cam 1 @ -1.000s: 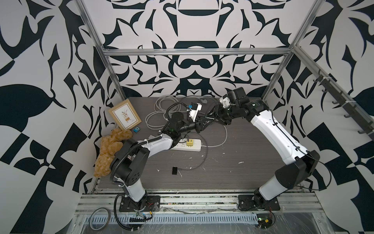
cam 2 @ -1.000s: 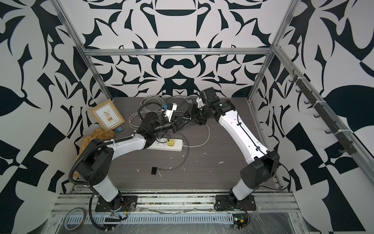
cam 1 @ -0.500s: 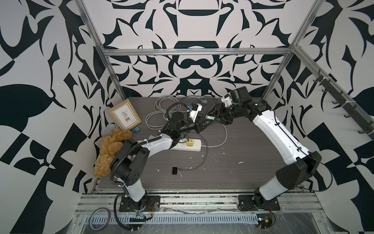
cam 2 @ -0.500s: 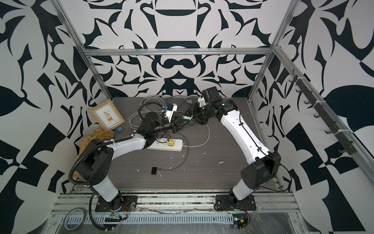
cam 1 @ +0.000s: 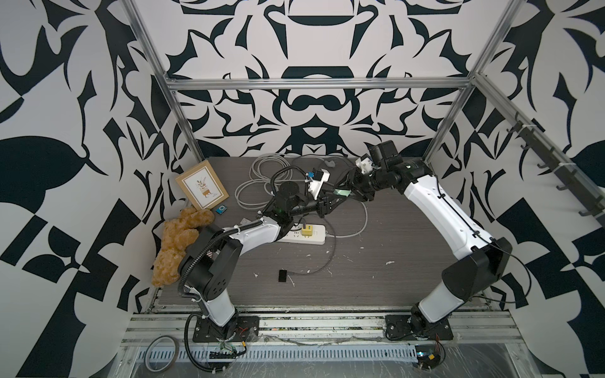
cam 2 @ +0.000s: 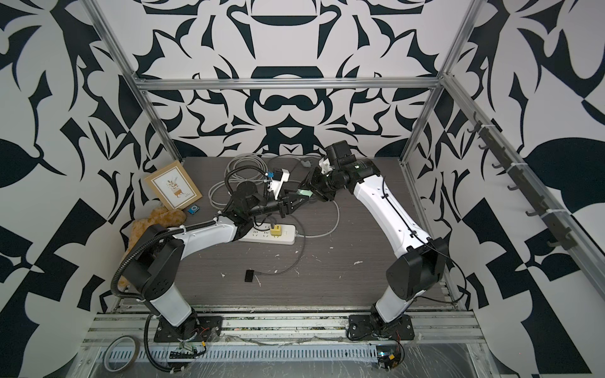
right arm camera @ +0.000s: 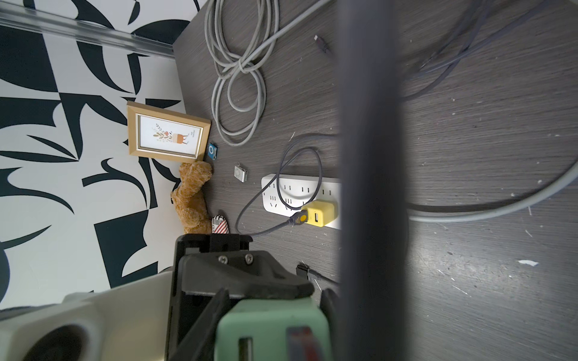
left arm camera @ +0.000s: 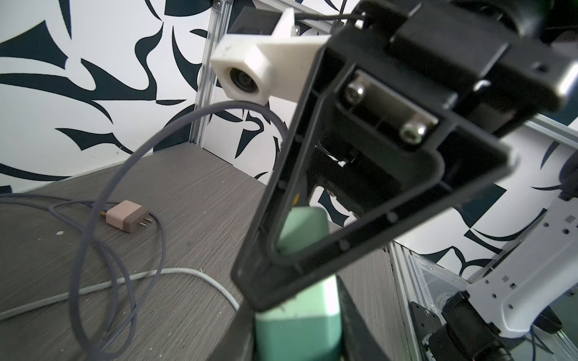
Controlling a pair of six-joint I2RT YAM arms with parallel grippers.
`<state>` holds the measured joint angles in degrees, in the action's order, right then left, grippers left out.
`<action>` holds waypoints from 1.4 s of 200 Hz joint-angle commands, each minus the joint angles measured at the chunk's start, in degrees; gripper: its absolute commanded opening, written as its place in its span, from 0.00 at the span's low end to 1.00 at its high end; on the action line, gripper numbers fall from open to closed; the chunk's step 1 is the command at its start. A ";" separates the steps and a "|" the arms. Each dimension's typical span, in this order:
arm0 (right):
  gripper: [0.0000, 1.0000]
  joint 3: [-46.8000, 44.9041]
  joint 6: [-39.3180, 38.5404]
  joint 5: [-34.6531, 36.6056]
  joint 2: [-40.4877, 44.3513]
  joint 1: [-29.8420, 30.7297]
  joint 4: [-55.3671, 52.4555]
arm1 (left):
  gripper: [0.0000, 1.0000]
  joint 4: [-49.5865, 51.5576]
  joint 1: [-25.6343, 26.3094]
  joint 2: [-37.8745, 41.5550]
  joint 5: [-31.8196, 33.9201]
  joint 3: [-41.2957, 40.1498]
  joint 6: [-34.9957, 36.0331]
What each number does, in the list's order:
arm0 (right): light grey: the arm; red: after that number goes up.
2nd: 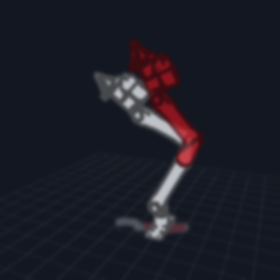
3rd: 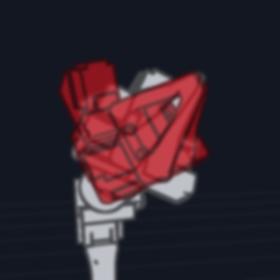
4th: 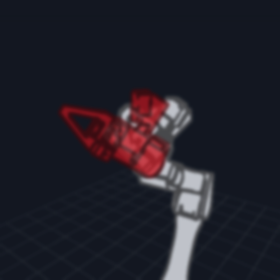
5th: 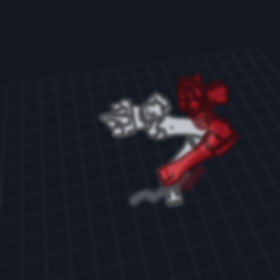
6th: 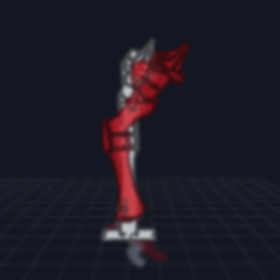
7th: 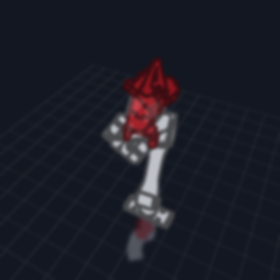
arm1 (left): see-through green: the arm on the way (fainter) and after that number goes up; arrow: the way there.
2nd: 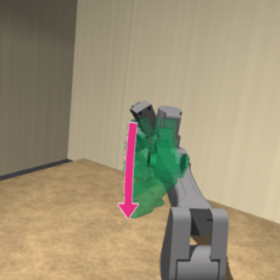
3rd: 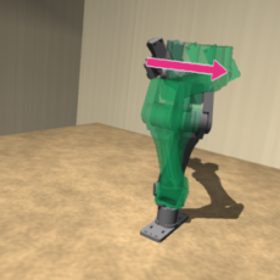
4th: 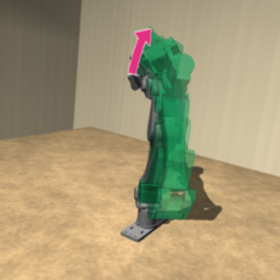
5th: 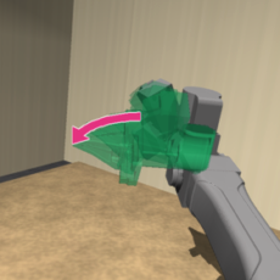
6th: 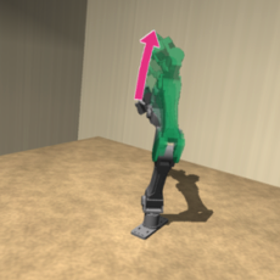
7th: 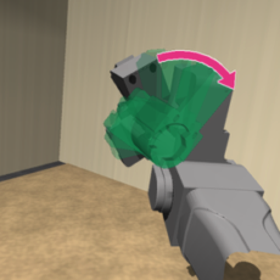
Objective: Charge mp3
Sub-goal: Pick up the plug from the center of the board.
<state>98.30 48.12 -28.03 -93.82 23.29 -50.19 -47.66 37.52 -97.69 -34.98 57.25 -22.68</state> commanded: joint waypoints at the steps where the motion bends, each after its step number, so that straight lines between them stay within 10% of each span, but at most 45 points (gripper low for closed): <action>1: 0.46 0.05 -0.22 0.26 1.66 -0.51 1.37 | 0.00 -1.47 0.19 0.65 -0.90 -0.51 0.86; 39: 0.40 -1.33 -0.06 0.07 3.24 -1.09 1.55 | 0.00 -1.75 0.20 0.25 -0.99 -0.95 0.81; 73: 0.12 -4.09 1.65 0.16 4.88 -1.01 3.29 | 0.01 -1.74 0.19 -0.22 -1.26 -1.12 0.76; 126: 0.00 -11.64 3.99 23.34 14.17 4.42 2.30 | 0.90 1.37 -5.05 10.38 2.18 -5.76 -15.30; 190: 0.00 -19.75 5.32 48.76 11.10 21.04 5.23 | 0.99 68.17 -11.26 40.17 10.92 4.37 -5.61; 235: 0.00 -16.86 7.66 56.59 3.14 30.72 10.01 | 1.00 85.39 -26.09 43.31 13.35 6.65 -6.46; 280: 0.00 -12.49 11.89 57.30 -3.83 38.60 12.49 | 0.99 88.97 -27.69 44.73 22.47 3.66 -4.83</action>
<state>80.97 56.05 25.36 -96.05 58.96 -40.71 35.05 10.07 -54.46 -18.20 62.13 -28.93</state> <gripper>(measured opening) 0.442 0.994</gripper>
